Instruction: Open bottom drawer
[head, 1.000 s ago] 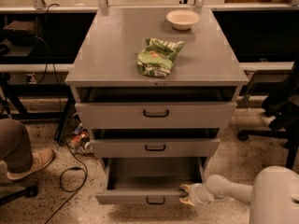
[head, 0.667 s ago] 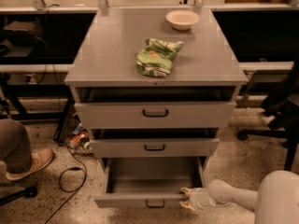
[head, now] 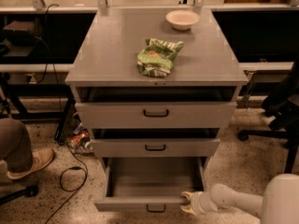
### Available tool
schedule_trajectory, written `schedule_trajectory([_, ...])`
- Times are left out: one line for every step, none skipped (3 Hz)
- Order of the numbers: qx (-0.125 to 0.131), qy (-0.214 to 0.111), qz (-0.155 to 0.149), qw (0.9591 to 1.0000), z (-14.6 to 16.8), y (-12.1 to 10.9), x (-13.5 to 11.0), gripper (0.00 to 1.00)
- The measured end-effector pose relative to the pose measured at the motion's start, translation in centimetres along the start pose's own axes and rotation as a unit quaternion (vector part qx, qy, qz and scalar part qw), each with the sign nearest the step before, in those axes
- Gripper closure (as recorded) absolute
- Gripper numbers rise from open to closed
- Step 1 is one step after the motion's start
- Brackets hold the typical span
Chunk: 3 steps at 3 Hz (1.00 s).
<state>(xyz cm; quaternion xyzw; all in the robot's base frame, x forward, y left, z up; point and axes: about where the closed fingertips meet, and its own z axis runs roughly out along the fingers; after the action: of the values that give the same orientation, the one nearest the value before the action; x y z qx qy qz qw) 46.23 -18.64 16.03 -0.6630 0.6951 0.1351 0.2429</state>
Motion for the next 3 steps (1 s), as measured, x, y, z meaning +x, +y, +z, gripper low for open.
schedule_trajectory([0.000, 0.000, 0.000, 1.0000, -0.35, -0.06, -0.22, 1.00])
schedule_trajectory([0.000, 0.000, 0.000, 1.0000, -0.34, -0.04, -0.21, 1.00])
schedule_trajectory([0.000, 0.000, 0.000, 1.0000, -0.34, -0.04, -0.21, 1.00])
